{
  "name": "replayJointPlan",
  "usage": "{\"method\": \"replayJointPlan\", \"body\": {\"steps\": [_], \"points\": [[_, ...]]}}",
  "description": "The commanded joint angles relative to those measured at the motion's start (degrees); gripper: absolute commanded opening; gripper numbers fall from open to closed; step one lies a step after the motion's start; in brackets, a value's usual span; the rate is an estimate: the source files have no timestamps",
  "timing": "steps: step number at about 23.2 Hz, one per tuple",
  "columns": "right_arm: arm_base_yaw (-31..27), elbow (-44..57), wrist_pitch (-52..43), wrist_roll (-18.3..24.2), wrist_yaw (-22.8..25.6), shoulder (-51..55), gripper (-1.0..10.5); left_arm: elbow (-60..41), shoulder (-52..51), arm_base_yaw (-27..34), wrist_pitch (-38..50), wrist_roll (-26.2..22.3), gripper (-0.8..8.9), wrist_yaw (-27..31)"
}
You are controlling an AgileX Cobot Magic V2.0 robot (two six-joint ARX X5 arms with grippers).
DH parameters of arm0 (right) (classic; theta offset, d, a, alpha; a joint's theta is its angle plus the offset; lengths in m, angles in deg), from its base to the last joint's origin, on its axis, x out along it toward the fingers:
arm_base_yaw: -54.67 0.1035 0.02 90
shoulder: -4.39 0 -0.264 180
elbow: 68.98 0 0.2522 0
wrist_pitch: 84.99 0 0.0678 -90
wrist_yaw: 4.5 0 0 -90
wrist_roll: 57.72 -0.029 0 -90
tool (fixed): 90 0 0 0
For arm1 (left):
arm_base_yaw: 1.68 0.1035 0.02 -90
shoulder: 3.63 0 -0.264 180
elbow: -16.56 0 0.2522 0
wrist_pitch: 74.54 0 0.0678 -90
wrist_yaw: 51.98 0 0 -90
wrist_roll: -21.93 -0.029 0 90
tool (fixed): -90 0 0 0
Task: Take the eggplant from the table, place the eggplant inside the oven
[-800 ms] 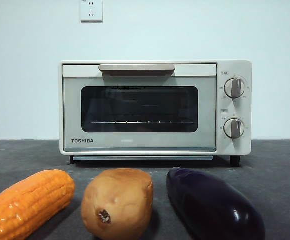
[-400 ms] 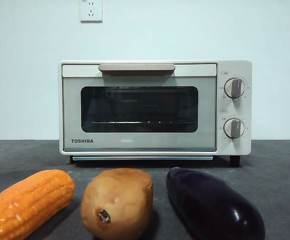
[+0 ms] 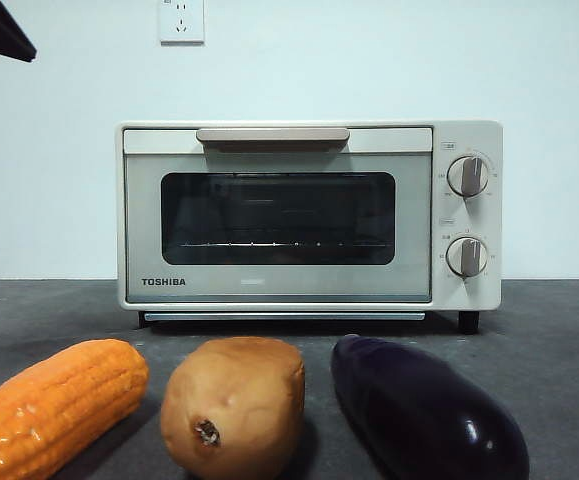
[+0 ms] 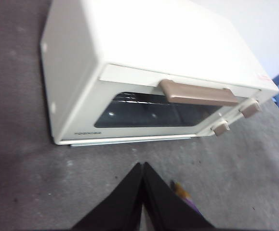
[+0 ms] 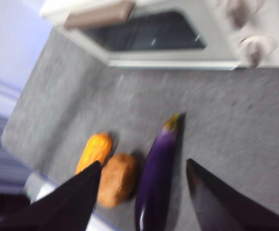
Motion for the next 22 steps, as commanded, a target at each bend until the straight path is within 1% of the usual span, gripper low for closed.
{"method": "replayJointPlan", "body": {"steps": [1, 2, 4, 6, 8, 9, 11, 13, 16, 22], "points": [[4.9, -0.87, -0.22, 0.2, 1.49, -2.8, 3.3, 1.07, 0.61, -1.2, 0.26, -1.18, 0.04, -0.26], [7.04, -0.87, -0.24, -0.22, 3.17, -3.98, 3.3, 1.07, 0.61, -1.57, 0.22, -1.46, 0.04, -0.26], [11.47, -0.87, -0.72, -1.07, 8.11, -6.51, 3.4, 1.07, 0.61, -2.16, 0.28, -1.6, 0.04, -0.24], [16.15, -0.87, -1.81, -2.14, 14.19, -9.46, 3.6, 1.07, 0.61, -2.54, 0.28, -1.6, 0.04, -0.24], [22.75, -0.9, -4.15, -3.3, 20.04, -14.23, 3.9, 1.07, 0.61, -2.91, 0.26, -1.6, 0.04, -0.24], [25.07, -0.9, -5.4, -4.2, 22.58, -16.39, 3.9, 1.07, 0.61, -3.06, 0.26, -1.6, 0.04, -0.24], [29.0, -0.92, -6.93, -5.49, 25.86, -21.68, 3.9, 1.07, 0.61, -3.3, 0.15, -1.6, 0.04, -0.26], [31.56, -0.92, -8.92, -6.95, 25.9, -27.3, 3.9, 1.07, 0.61, -3.32, -0.15, -1.6, 0.04, -0.24], [34.27, -0.94, -12.72, -7.89, 26.4, -34.23, 3.9, 1.07, 0.61, -3.32, -0.2, -1.6, 0.04, -0.24], [36.74, -1.2, -18.1, -8.92, 26.93, -45.29, 3.9, 1.07, 0.61, -3.3, -0.2, -1.81, 0.04, -0.24]]}}
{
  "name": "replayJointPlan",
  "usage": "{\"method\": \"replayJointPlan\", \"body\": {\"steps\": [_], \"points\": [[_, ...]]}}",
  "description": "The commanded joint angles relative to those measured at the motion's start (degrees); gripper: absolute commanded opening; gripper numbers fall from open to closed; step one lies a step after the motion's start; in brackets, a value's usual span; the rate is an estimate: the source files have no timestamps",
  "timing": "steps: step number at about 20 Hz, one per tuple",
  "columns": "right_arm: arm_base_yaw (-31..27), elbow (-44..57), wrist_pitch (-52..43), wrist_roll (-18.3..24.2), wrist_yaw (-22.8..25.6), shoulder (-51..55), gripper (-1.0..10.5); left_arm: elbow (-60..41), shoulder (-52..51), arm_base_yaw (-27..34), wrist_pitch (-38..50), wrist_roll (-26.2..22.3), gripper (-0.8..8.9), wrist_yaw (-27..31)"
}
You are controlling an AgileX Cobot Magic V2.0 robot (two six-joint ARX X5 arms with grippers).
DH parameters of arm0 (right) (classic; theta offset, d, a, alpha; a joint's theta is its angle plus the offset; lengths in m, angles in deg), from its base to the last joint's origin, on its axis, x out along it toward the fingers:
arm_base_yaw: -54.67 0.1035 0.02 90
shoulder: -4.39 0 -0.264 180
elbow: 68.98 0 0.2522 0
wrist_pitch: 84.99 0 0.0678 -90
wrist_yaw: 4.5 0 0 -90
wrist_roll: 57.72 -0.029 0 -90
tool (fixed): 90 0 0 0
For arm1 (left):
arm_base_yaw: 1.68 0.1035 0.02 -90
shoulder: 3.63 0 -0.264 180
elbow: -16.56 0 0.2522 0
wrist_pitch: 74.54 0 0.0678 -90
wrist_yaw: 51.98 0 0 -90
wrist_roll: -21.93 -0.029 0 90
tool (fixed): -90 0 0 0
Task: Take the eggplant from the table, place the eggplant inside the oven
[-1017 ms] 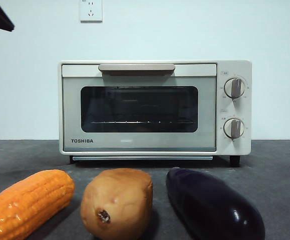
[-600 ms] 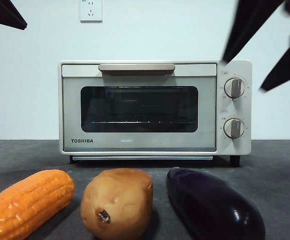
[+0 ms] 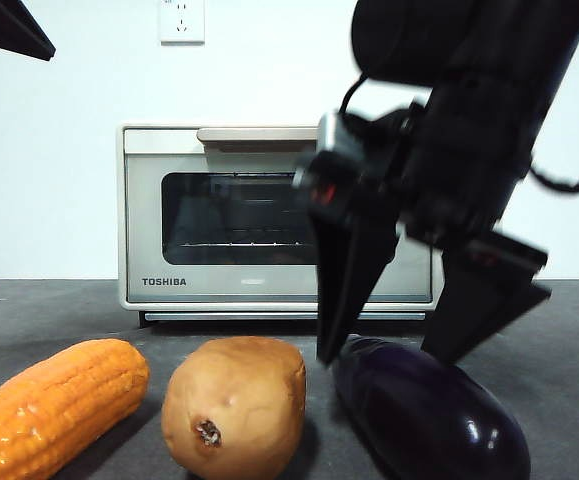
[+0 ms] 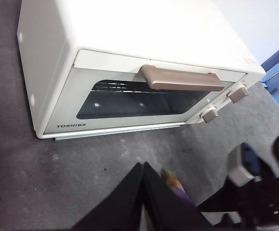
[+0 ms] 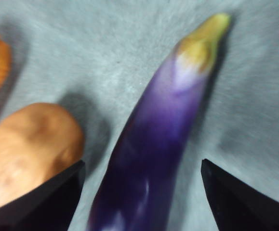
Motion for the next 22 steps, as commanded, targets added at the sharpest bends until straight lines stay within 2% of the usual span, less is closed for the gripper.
{"method": "replayJointPlan", "body": {"steps": [1, 3, 7, 10, 11, 13, 15, 17, 22], "points": [[0.7, -1.07, -0.92, -1.75, 0.15, -3.34, 3.8, 1.05, 0.39, -0.22, 0.28, -1.18, 0.04, -0.22], [0.7, -1.11, -1.16, -2.51, 0.72, -4.39, 3.5, 1.05, 0.39, -0.2, 0.26, -1.36, 0.04, -0.22], [0.68, -2.19, 0.52, -4.87, 1.88, -4.26, 1.4, 1.05, 0.39, -0.2, 0.26, -1.4, 0.04, -0.22], [0.68, -5.79, 5.2, -4.52, 1.95, -3.82, 1.0, 1.05, 0.39, -0.22, 0.26, -1.38, 0.04, -0.22], [0.68, -7.39, 7.17, -3.65, 2.03, -3.06, 1.0, 1.05, 0.42, -0.22, 0.26, -1.36, 0.04, -0.24], [0.68, -10.99, 13.4, 1.16, 3.8, -0.35, 1.0, 1.07, 1.03, -1.31, 0.26, -1.36, 0.04, -0.24], [0.7, -13.7, 20.37, 5.68, 9.42, 3.78, 1.0, 1.9, 3.3, -3.21, 0.22, -1.38, 0.04, -0.22], [0.68, -14.29, 24.3, 8.28, 14.75, 9.11, 1.0, 4.42, 7.48, -5.14, 0.2, -2.12, 0.04, -0.22], [0.68, -14.29, 26.29, 12.07, 27.56, 21.86, 1.0, 14.8, 19.89, -9.68, -2.01, -6.78, 0.04, 0.17]]}}
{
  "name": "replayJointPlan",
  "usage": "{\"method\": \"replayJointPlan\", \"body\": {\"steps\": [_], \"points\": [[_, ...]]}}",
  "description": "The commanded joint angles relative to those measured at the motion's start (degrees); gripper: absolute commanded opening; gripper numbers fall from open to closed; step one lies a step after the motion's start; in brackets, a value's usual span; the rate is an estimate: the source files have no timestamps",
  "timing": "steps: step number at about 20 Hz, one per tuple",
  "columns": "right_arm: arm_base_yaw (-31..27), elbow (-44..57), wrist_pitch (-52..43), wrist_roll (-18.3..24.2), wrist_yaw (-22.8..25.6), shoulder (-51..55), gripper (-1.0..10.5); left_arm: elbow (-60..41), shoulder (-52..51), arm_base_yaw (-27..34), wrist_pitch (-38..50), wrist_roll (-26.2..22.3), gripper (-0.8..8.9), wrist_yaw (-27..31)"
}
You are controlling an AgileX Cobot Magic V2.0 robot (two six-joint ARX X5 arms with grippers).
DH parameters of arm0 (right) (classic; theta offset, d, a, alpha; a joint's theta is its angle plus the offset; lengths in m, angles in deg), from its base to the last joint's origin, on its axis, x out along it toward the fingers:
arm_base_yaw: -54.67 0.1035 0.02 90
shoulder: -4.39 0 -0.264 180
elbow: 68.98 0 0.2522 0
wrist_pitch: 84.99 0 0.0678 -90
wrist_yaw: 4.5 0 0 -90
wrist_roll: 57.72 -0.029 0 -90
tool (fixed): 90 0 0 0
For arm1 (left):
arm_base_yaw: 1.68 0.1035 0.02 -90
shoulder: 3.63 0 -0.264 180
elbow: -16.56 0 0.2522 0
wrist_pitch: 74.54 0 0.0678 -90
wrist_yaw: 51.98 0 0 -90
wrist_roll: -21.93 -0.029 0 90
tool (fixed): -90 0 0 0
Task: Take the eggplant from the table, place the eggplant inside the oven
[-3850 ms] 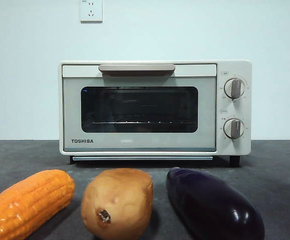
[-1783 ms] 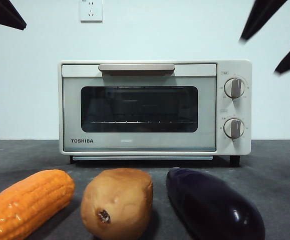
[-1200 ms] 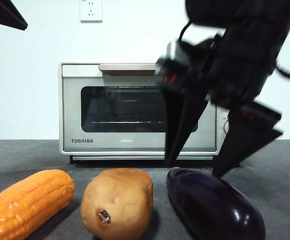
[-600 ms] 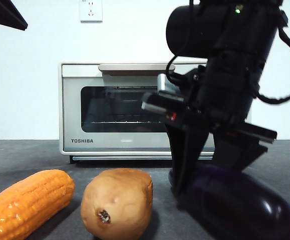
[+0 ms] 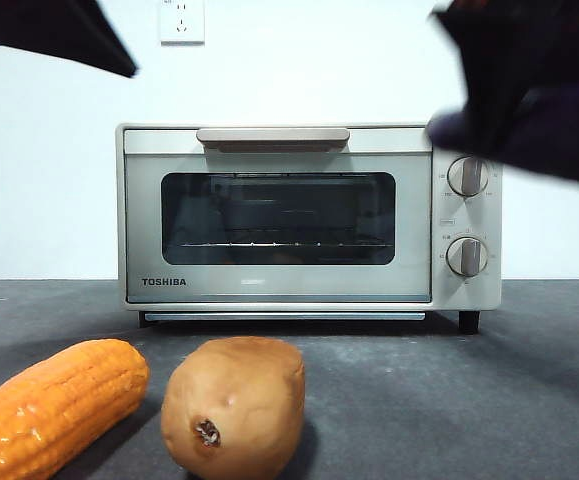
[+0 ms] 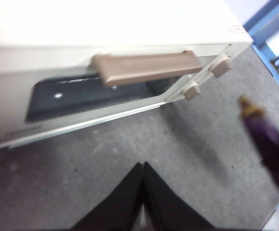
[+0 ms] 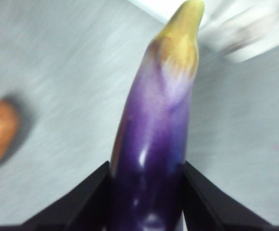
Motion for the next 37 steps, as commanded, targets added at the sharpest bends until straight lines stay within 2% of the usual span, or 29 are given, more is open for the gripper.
{"method": "replayJointPlan", "body": {"steps": [1, 5, 9, 13, 17, 26, 29, 32, 37], "points": [[0.61, -0.87, -0.26, 2.1, 4.17, 3.91, 1.0, 6.14, 5.99, -1.7, -1.68, -4.35, 0.04, 0.61], [0.61, -0.85, 0.55, 2.23, 9.27, 11.52, 1.0, 17.64, 16.83, -4.85, -7.45, -10.43, 0.04, 5.51], [0.61, -0.85, 1.84, 2.08, 9.66, 16.44, 1.0, 26.45, 25.73, -7.26, -9.53, -14.99, 0.04, 10.4], [0.61, -0.85, 2.99, 1.55, 9.79, 18.8, 1.0, 30.34, 30.64, -8.35, -9.38, -18.14, 0.04, 14.47], [0.61, -0.85, 3.13, 1.55, 9.79, 19.32, 1.0, 30.56, 32.44, -8.63, -11.04, -19.28, 0.04, 14.78], [0.61, -0.85, -1.57, 2.93, 8.9, 19.23, 1.0, 32.22, 32.22, -13.29, -27.04, -20.02, 0.04, 14.71], [0.61, -0.85, -2.69, 5.42, 5.35, 18.8, 1.0, 32.35, 31.74, -14.93, -32.3, -20.0, 0.04, 14.71], [0.61, -0.85, -4.31, 8.61, -0.37, 18.05, 1.0, 32.35, 30.6, -15.98, -36.02, -19.98, 0.04, 14.67], [0.61, -0.85, -6.45, 15.56, -10.93, 15.37, 1.0, 31.76, 25.57, -15.52, -36.0, -18.73, 0.04, 14.71]]}}
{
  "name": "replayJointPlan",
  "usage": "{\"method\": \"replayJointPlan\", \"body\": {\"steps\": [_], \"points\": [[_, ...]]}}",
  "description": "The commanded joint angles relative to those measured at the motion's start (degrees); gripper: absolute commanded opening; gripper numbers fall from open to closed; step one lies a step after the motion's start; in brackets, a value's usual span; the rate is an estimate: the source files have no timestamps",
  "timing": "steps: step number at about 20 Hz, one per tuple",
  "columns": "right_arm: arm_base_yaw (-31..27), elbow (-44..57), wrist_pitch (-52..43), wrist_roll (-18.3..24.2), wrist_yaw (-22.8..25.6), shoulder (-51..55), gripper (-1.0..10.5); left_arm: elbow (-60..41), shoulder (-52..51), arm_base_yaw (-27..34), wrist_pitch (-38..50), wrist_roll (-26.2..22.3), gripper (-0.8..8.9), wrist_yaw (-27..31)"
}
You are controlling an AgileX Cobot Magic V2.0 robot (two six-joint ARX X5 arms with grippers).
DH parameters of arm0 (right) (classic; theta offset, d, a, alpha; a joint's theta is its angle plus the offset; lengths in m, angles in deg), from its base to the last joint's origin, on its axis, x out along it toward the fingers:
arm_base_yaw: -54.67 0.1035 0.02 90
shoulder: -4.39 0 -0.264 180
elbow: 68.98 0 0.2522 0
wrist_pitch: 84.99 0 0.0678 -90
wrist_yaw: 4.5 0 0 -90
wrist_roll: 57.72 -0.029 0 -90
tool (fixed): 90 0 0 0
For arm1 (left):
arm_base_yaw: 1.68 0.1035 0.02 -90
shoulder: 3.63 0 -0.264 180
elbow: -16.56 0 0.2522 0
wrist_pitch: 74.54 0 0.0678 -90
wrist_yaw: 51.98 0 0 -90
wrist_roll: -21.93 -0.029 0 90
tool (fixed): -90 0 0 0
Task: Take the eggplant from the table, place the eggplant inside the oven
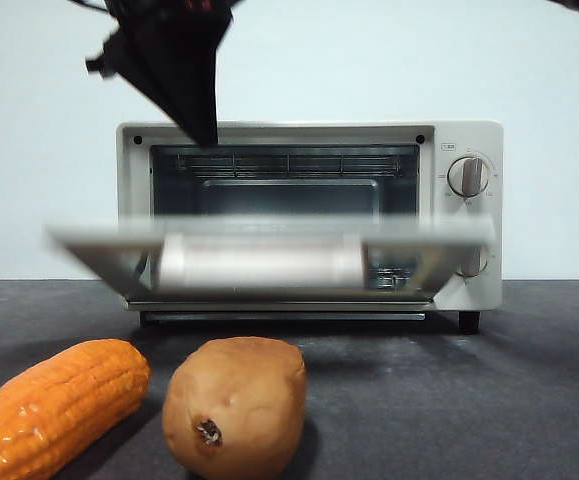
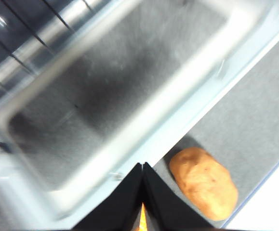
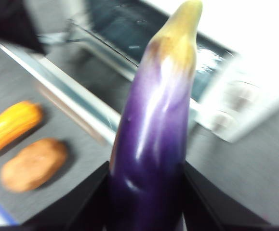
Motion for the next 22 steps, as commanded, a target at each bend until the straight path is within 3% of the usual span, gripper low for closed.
{"method": "replayJointPlan", "body": {"steps": [1, 5, 11, 14, 17, 22], "points": [[0.61, -0.85, -2.08, 4.83, -3.98, -1.81, 1.0, -0.72, -3.06, 0.77, 1.77, 1.46, 0.04, -0.13], [0.63, -0.85, -4.98, 8.68, -8.02, -4.7, 1.0, -9.97, -11.02, 4.31, 9.35, 4.31, 0.04, -0.07], [4.28, -0.94, -9.14, 14.27, -6.62, -13.81, 1.0, -29.44, -27.17, 14.71, 22.45, 10.73, 0.04, -0.09], [8.33, -2.32, -11.43, 19.02, 0.83, -21.38, 1.0, -37.16, -32.96, 21.09, 25.7, 11.65, 0.04, -1.46], [10.71, -6.12, -11.78, 23.78, 10.67, -30.27, 1.0, -43.36, -34.64, 27.58, 29.16, 12.09, 0.04, -9.27], [11.06, -13.46, -17.25, 31.74, 20.09, -43.45, 1.0, -50.01, -34.56, 36.41, 34.29, 13.09, 0.04, -18.21]]}}
